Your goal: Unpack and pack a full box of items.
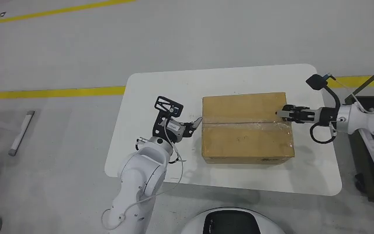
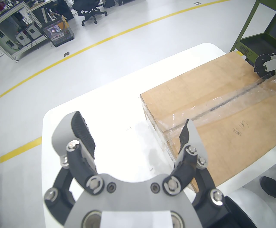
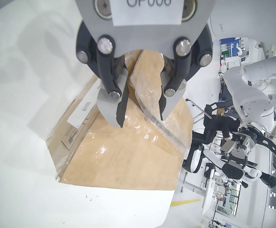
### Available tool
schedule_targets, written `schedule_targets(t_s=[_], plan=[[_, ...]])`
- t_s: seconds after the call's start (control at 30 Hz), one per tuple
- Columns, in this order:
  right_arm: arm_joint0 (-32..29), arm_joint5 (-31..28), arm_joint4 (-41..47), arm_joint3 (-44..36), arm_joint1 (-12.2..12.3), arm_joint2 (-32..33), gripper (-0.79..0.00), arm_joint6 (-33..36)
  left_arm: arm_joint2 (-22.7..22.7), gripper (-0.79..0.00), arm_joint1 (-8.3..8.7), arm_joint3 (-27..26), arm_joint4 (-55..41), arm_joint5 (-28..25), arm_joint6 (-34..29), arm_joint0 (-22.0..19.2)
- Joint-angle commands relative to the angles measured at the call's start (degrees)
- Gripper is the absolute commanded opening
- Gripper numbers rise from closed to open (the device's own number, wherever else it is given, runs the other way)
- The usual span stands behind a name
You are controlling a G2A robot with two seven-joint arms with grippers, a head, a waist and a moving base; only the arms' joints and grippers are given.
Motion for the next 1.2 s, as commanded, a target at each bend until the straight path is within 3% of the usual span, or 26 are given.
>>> schedule_targets(t_s=[0.0,0.13,0.2,0.33,0.4,0.9,0.93,1.03,1.17], plan=[[0.37,-0.17,-0.09,0.33,0.04,-0.38,-0.453,0.05,0.0,0.0,0.0,0.0,0.0,0.0,0.0,0.0],[0.92,-0.46,-0.49,0.77,0.18,-0.97,-0.536,0.06,0.0,0.0,0.0,0.0,0.0,0.0,0.0,0.0],[1.09,-0.67,-0.63,0.93,0.24,-1.24,-0.634,0.0,0.0,0.0,0.0,0.0,0.0,0.0,0.0,0.0],[1.38,-0.85,-1.03,1.15,0.36,-1.87,-0.699,-0.05,0.0,0.0,0.0,0.0,0.0,0.0,0.0,0.0],[1.52,-0.9,-1.05,1.25,0.41,-2.14,-0.782,-0.14,0.0,0.0,0.0,0.0,0.0,0.0,0.0,0.0],[2.73,-1.8,-0.81,2.01,0.94,-2.95,-0.785,-0.24,-0.26,0.0,0.14,0.36,0.28,-0.1,2.13,0.78],[2.86,-1.96,-0.93,2.15,1.0,-2.91,-0.708,-0.22,-0.27,0.0,0.16,0.41,0.3,-0.13,2.15,0.75],[3.14,-2.22,-1.53,2.7,1.16,-2.91,-0.622,-0.25,-0.35,0.0,0.2,0.58,0.25,-0.14,2.25,0.67],[3.46,-2.46,-2.06,3.28,1.34,-3.07,-0.591,-0.32,-0.42,0.0,0.25,0.88,0.18,-0.1,2.33,0.54]])
